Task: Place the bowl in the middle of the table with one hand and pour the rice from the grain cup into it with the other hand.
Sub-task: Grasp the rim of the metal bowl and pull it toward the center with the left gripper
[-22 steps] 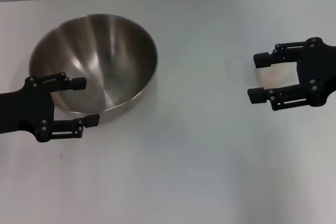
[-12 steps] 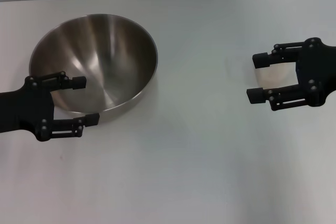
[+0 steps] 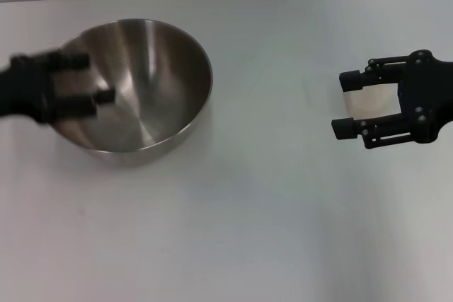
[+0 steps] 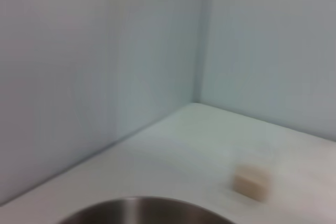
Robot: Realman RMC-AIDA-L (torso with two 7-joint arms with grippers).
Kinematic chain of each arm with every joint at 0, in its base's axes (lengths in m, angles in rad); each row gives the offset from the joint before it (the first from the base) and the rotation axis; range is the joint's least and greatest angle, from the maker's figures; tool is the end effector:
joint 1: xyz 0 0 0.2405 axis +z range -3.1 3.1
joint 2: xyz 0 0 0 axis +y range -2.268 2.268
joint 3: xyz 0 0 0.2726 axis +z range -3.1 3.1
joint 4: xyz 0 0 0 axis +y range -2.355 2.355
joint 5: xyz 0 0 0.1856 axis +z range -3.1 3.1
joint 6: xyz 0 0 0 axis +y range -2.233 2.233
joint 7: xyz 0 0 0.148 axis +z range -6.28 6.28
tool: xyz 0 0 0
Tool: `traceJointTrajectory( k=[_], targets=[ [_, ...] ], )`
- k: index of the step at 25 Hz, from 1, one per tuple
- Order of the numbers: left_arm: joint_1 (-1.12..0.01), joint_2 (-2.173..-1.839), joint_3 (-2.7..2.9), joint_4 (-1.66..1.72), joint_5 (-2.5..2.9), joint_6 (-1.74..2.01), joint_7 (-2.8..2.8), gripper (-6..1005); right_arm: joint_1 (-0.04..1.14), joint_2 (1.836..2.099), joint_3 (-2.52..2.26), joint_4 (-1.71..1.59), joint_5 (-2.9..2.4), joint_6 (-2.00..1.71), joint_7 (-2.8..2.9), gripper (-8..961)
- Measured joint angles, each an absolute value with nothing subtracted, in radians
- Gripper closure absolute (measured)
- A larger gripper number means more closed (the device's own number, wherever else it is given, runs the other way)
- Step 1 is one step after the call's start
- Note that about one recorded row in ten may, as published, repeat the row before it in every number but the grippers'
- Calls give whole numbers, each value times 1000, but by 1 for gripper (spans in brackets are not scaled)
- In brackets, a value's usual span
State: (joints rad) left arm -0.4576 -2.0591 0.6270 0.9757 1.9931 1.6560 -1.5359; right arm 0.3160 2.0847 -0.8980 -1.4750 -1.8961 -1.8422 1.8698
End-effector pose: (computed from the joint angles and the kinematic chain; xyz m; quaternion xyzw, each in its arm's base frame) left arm -0.2601 0.3210 0.0522 -0.9338 -0.1967 -0.2255 0.1963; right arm 0.2060 0.2719 0.0618 -0.9681 0.1516 0.1677 0.1076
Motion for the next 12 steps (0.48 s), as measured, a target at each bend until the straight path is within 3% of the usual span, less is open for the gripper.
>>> traceJointTrajectory(
  k=[12],
  targets=[
    [-538, -2058, 792, 1353, 2365, 1458, -2257, 203, 316, 2083, -899, -1461, -1868, -1845, 1818, 179]
  ],
)
